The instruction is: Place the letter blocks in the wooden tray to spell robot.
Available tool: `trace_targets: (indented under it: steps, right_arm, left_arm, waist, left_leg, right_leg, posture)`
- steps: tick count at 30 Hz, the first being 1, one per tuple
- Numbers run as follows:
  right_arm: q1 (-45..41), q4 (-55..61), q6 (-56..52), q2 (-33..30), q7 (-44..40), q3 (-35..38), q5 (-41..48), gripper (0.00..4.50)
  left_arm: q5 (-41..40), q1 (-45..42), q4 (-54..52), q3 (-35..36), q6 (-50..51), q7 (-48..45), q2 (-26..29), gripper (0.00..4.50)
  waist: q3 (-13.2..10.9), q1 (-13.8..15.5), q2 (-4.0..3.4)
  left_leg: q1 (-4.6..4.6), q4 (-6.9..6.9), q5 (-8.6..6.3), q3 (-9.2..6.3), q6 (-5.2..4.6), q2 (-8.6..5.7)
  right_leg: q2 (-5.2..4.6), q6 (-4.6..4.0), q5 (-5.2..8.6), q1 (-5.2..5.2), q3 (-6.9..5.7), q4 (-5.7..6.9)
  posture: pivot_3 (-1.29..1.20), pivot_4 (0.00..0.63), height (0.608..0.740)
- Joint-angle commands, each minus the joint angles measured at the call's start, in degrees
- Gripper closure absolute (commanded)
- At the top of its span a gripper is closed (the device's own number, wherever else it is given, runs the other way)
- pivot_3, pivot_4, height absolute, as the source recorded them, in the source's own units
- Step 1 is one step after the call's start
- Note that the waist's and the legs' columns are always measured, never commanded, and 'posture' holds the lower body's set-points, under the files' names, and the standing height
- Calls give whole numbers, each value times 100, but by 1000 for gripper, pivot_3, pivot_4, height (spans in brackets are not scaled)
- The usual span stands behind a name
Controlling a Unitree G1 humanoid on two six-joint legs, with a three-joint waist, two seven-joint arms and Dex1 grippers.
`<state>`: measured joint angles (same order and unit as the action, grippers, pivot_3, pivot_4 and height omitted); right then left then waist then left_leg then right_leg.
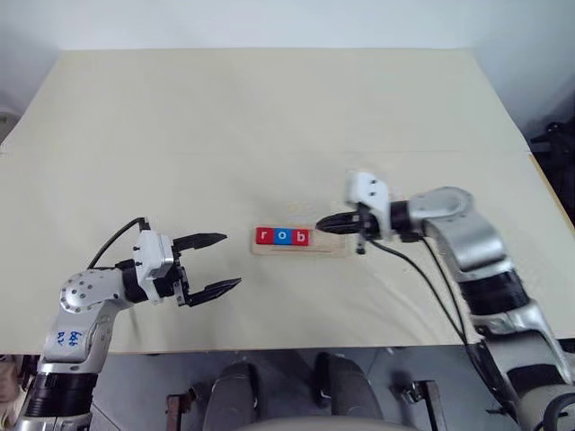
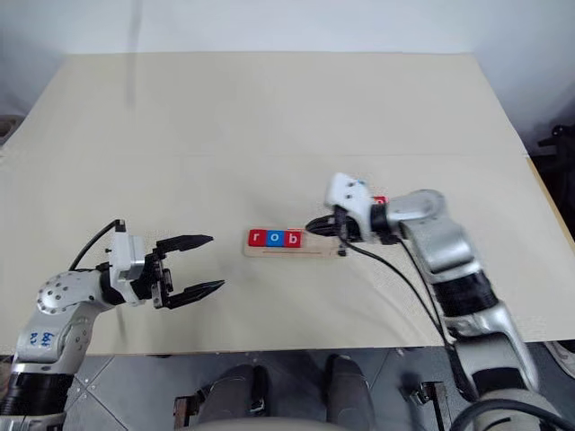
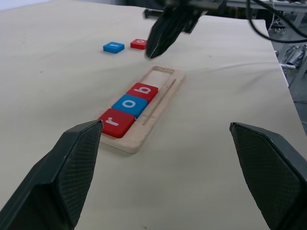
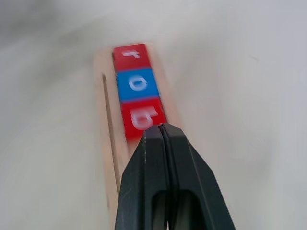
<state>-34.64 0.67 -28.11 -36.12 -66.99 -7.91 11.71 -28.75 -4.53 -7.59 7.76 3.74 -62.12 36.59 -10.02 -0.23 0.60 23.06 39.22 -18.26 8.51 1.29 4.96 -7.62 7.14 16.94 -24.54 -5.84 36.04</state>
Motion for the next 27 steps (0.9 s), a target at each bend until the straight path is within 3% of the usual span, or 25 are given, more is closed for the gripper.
trace_targets:
  steps: [1, 6, 13, 16, 20, 27]
  right_arm:
    - [745, 470, 52, -391, 101, 893, 433, 4099]
    - [2205, 853, 575, -288, 665, 2247, 856, 2563]
    - [3717, 1152, 1099, -26, 1221, 3261, 1121, 169]
    - [3922, 1091, 1263, 6, 1354, 3289, 1118, 42]
    - [3503, 943, 1270, -9, 1641, 3068, 1089, 42]
    - [1584, 465, -282, -236, 2426, 2075, 776, 42]
  left_arm:
    - [-7, -146, 180, 37, -122, -144, 15, 0]
    - [36, -301, 459, 0, -183, -282, 17, 0]
    - [78, -588, 548, -70, -118, -260, -1, 0]
    - [87, -665, 573, -79, -93, -257, 6, 0]
    - [118, -806, 599, -117, -48, -230, 1, 0]
    - [113, -962, 545, -177, 41, -88, -92, 0]
  waist:
    - [0, 22, 0]
    - [2, 31, 3]
    - [2, 25, 3]
    - [3, 23, 3]
    - [3, -14, 2]
    - [3, -5, 2]
  left_leg:
    - [0, 0, 0, -3, 0, 0]
    - [-3, 1, 0, 0, 0, 0]
    - [-14, 0, 0, 1, 0, 0]
    - [-17, 1, 0, 0, -1, -1]
    - [-33, -3, 0, 5, 0, -1]
    - [-41, -3, 1, 12, 0, -1]
  right_leg:
    - [1, 0, 0, 1, -3, -1]
    - [1, -1, 0, 3, -1, 1]
    - [3, -2, -1, 9, 3, 1]
    - [2, -1, -2, 14, 4, 0]
    - [4, -5, 0, 16, 10, 0]
    - [3, -5, 0, 18, 20, 4]
  posture:
    - [0, 150, 740]
    - [0, 150, 740]
    - [0, 150, 740]
    - [0, 150, 740]
    - [0, 150, 740]
    - [0, 150, 740]
